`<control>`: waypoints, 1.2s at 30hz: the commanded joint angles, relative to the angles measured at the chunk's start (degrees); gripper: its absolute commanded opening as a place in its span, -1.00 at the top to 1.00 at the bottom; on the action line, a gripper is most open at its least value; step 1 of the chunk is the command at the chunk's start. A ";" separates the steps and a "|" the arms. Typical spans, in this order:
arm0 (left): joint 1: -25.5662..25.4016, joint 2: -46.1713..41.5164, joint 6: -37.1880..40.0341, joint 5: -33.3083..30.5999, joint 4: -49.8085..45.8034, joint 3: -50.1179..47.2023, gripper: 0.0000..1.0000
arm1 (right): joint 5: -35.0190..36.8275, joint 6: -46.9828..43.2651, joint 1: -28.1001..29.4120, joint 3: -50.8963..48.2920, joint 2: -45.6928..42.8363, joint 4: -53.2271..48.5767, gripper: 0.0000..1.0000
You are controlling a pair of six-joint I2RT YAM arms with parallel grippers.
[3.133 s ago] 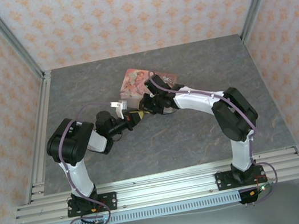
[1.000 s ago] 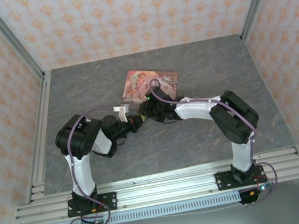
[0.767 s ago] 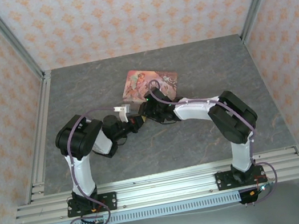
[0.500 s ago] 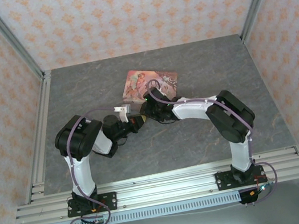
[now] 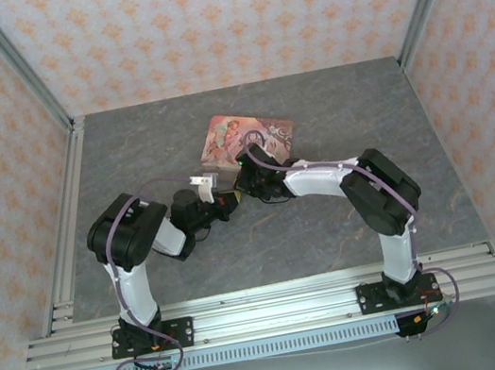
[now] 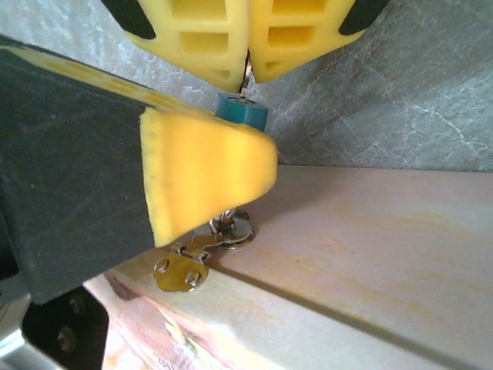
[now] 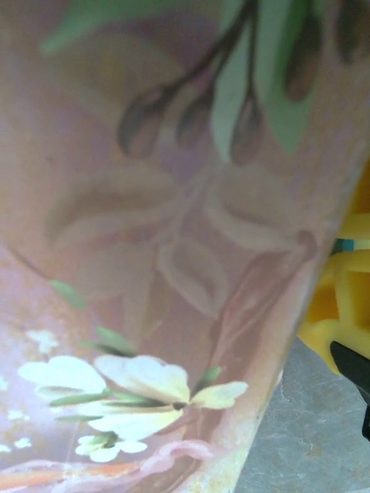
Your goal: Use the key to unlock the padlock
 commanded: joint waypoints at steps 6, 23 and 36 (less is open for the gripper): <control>-4.67 -8.41 15.33 -1.35 -14.10 -1.20 1.00 | -2.08 1.63 -1.30 -0.99 -2.56 3.35 1.00; -12.27 -15.39 28.08 -16.99 -28.58 0.75 1.00 | -5.67 -1.62 -1.83 2.01 -3.03 -4.41 0.88; -11.04 -10.26 18.30 -16.45 -18.90 -0.39 1.00 | -2.55 -2.53 -1.82 1.05 -5.96 -8.12 -0.05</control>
